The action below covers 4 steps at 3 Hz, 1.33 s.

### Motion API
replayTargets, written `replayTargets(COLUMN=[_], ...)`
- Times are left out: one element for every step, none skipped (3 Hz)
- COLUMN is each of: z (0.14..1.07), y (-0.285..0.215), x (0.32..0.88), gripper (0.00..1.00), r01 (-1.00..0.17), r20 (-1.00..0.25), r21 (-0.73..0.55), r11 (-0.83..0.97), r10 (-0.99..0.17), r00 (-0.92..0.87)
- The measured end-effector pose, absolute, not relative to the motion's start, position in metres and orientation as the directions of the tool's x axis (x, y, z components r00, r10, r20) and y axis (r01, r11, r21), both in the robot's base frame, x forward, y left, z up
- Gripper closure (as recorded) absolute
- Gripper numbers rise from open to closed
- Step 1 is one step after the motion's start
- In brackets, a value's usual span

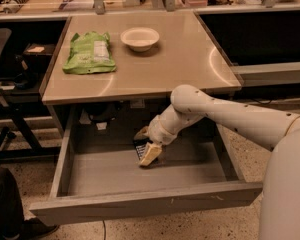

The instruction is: Pick rxbar blueberry from top drawer and place on counter

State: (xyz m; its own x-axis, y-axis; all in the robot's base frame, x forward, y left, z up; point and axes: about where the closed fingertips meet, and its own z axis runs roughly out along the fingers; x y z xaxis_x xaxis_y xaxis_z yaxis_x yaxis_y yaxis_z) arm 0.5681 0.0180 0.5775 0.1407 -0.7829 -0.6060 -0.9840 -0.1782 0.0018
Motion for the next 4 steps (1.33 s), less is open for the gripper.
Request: replayTargets(z=[0.578,0.587,0.589,0.604], y=[0.018,0.018,0.018,0.011], x=[0.568,0.568,0.568,0.556], gripper=[1.0,1.0,1.0,1.0], r01=[-0.984,-0.984,-0.984,-0.995], r20=[-0.606,-0.606,-0.606,-0.587], r21=[0.002,0.002,0.002,-0.027], r11=[-0.178,-0.178,-0.178,-0.092], r10=[-0.783,-0.783,-0.783,-0.804], r00=[0.141,0.141,0.14,0.09])
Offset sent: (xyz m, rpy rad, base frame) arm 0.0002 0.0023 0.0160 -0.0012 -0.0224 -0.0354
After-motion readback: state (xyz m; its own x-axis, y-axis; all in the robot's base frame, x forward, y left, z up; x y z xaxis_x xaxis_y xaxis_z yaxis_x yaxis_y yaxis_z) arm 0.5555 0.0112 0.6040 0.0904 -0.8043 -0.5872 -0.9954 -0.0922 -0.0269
